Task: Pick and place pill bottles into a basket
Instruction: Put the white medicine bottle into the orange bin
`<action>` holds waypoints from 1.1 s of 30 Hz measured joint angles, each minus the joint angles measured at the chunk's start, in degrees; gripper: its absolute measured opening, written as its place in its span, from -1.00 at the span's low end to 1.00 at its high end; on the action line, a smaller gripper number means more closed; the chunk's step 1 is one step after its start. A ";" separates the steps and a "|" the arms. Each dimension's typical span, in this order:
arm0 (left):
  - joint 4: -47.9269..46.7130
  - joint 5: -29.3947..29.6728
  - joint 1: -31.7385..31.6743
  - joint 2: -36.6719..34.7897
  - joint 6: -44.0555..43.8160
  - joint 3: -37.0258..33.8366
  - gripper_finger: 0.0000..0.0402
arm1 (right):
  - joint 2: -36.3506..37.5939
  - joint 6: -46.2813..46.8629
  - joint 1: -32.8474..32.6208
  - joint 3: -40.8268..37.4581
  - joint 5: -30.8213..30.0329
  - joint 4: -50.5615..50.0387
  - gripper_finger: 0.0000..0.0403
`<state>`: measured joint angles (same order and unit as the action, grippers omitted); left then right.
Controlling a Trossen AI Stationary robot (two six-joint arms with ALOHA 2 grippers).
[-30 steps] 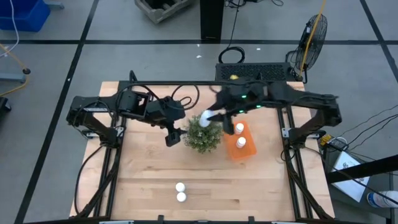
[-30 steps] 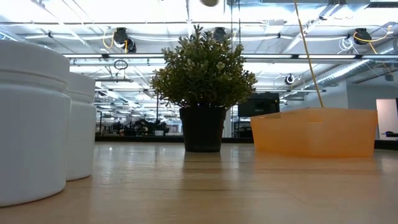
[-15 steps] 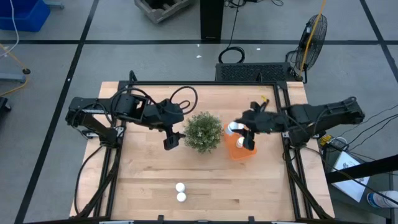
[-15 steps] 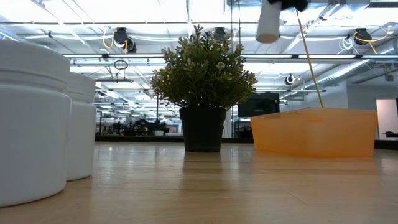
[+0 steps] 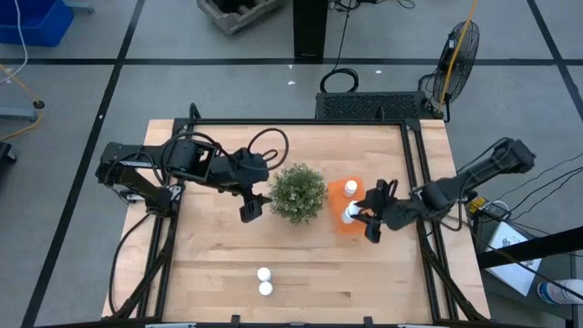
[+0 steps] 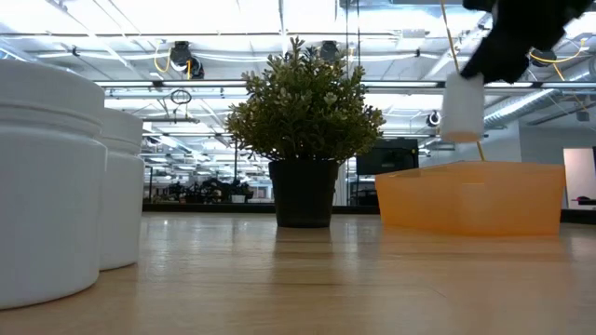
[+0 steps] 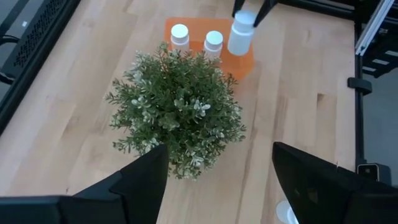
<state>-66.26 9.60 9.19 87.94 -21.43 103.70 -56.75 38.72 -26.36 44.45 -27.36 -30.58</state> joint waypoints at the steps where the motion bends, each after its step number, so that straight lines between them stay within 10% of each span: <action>1: 0.00 -0.17 0.07 0.00 -0.12 0.00 0.42 | -0.02 0.69 -0.63 -0.87 -0.46 0.36 -0.32; 33: 3.67 -0.63 5.38 0.02 -2.84 0.00 0.39 | 0.26 7.47 -5.25 -17.09 -2.39 6.33 -0.27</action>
<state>-62.59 8.97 14.57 87.96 -24.27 103.70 -56.49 46.18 -31.62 27.35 -29.75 -24.25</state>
